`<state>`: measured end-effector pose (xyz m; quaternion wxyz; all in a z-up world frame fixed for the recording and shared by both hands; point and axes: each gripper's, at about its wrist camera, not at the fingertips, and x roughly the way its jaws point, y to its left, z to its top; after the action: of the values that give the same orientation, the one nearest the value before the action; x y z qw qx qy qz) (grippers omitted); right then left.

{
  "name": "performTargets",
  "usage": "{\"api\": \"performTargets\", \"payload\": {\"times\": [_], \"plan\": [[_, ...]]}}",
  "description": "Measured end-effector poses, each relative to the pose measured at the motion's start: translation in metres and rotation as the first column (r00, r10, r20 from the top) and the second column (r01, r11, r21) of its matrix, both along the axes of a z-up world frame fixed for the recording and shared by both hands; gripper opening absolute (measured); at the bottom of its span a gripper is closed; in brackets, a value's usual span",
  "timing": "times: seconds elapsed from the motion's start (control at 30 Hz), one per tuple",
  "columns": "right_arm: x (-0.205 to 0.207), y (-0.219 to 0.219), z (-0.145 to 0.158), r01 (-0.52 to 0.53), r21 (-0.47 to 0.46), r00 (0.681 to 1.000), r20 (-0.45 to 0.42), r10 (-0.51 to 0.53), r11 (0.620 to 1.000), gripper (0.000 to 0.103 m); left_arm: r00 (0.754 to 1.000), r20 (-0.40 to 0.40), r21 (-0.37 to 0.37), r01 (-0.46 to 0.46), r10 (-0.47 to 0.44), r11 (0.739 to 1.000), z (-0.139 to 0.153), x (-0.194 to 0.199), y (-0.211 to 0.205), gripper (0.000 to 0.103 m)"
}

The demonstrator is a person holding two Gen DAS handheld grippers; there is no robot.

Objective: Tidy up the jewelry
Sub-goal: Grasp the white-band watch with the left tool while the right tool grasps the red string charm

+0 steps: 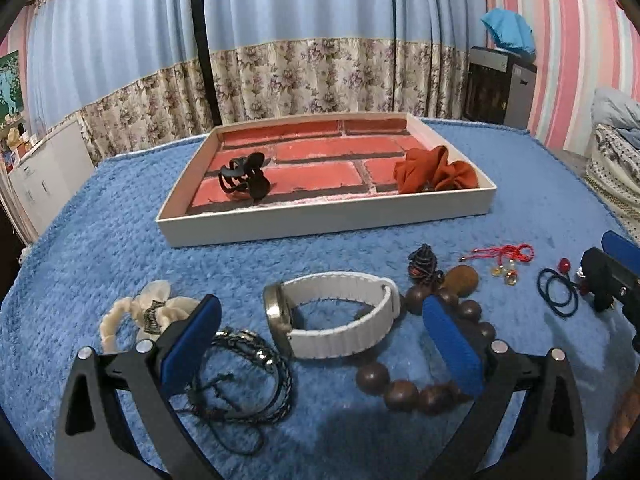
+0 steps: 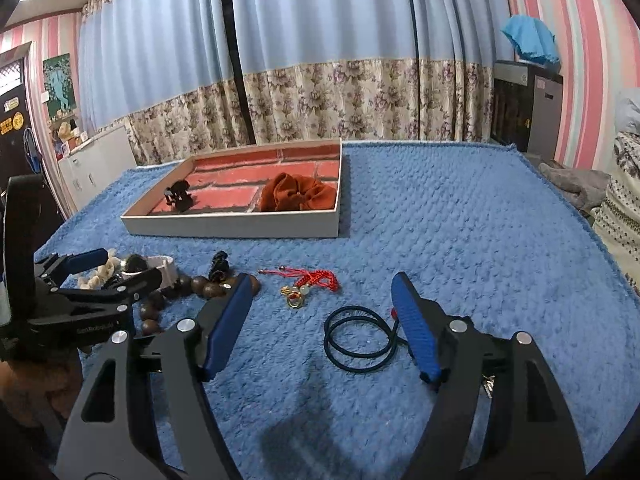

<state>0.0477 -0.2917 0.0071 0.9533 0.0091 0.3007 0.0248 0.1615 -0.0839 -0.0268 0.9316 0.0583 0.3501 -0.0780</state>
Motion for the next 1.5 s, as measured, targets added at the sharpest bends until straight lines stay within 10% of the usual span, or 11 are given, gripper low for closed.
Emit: {"api": "performTargets", "payload": {"times": [0.37, 0.7, 0.93, 1.17, 1.5], "plan": [[0.058, 0.006, -0.014, 0.028, -0.105, 0.993, -0.112, -0.04, 0.994, 0.076, 0.996, -0.087, 0.011, -0.015, 0.016, 1.0, -0.016, 0.026, -0.003, 0.095], [0.091, 0.008, -0.047, -0.008, -0.08, 0.963, -0.27, -0.014, 0.997, 0.059, 0.993, -0.114, -0.061, 0.031, -0.038, 0.998, -0.019, 0.028, 0.002, 0.079], [0.088, 0.017, -0.047, -0.051, -0.061, 0.963, -0.269, 0.032, 0.997, 0.01, 0.996, -0.085, -0.084, 0.033, -0.04, 0.996, -0.014, 0.022, 0.004, 0.057], [0.084, 0.016, -0.046, -0.046, -0.043, 0.963, -0.268, 0.033, 0.998, 0.009, 0.994, -0.085, -0.11, 0.065, -0.075, 0.992, -0.013, 0.014, 0.009, 0.043], [0.082, 0.012, -0.044, -0.037, -0.027, 0.964, -0.263, 0.028, 0.999, 0.01, 0.989, -0.11, -0.118, 0.083, -0.096, 0.99, -0.015, 0.008, 0.009, 0.051]]}}
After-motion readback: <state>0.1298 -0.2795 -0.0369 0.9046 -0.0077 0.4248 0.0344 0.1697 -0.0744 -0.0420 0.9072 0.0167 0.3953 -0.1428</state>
